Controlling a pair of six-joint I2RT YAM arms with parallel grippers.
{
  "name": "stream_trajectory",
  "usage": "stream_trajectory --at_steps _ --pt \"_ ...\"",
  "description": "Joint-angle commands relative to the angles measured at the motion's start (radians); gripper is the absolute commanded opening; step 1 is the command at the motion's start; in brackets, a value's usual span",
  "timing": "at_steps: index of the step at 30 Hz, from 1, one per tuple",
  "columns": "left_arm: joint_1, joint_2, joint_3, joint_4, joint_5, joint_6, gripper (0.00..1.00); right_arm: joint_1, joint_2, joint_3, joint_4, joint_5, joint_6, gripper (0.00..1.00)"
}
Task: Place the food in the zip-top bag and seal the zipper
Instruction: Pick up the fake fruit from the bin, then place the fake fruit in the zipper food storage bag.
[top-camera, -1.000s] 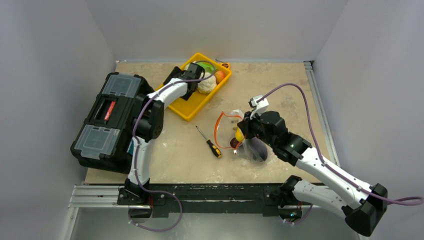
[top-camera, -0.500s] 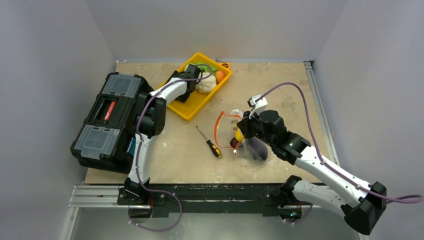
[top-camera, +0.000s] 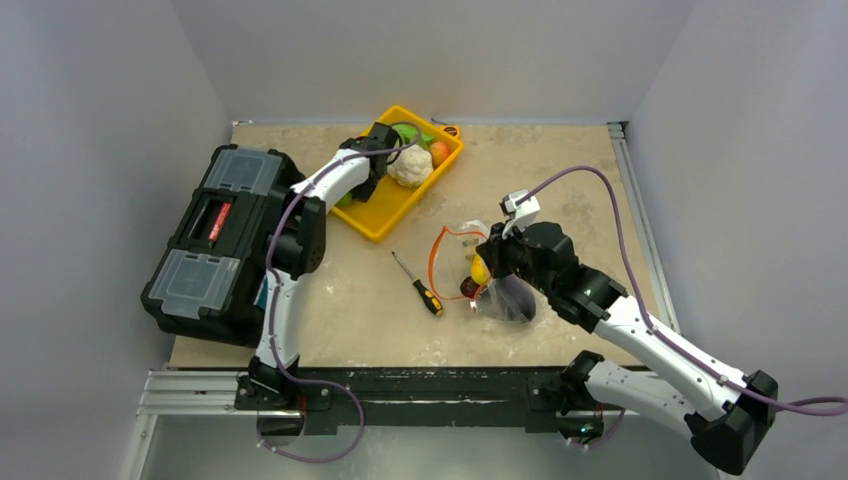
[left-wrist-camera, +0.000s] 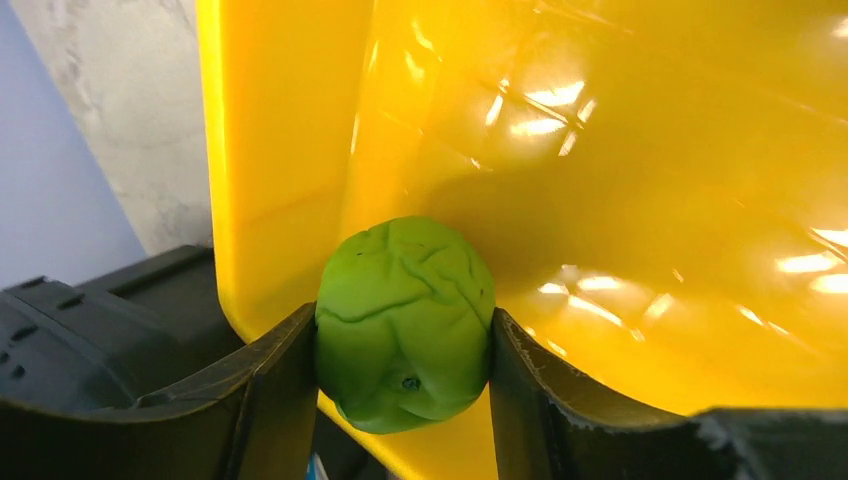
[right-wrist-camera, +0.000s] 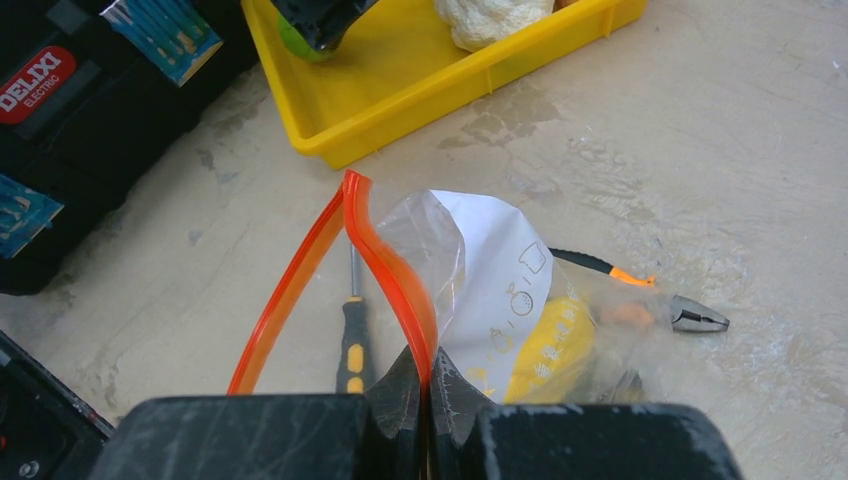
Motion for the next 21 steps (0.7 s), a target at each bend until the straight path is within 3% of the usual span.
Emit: stream_trajectory --at_steps 1,7,17,21 --pt "-0.005 -0.215 0.049 -0.138 0.221 -0.206 0.24 0.005 -0.015 0.039 0.028 0.007 0.015 0.0" --pt "-0.005 -0.434 -0.081 -0.097 0.63 -0.407 0.36 0.005 0.0 0.033 0.044 0.003 0.026 0.0" --pt "-0.007 -0.838 -0.575 0.327 1.317 -0.6 0.35 0.005 0.009 0.026 0.088 0.001 0.024 0.0" --pt "-0.035 -0.913 -0.706 0.457 1.437 -0.699 0.33 0.005 0.015 0.038 0.096 -0.002 0.023 0.0"
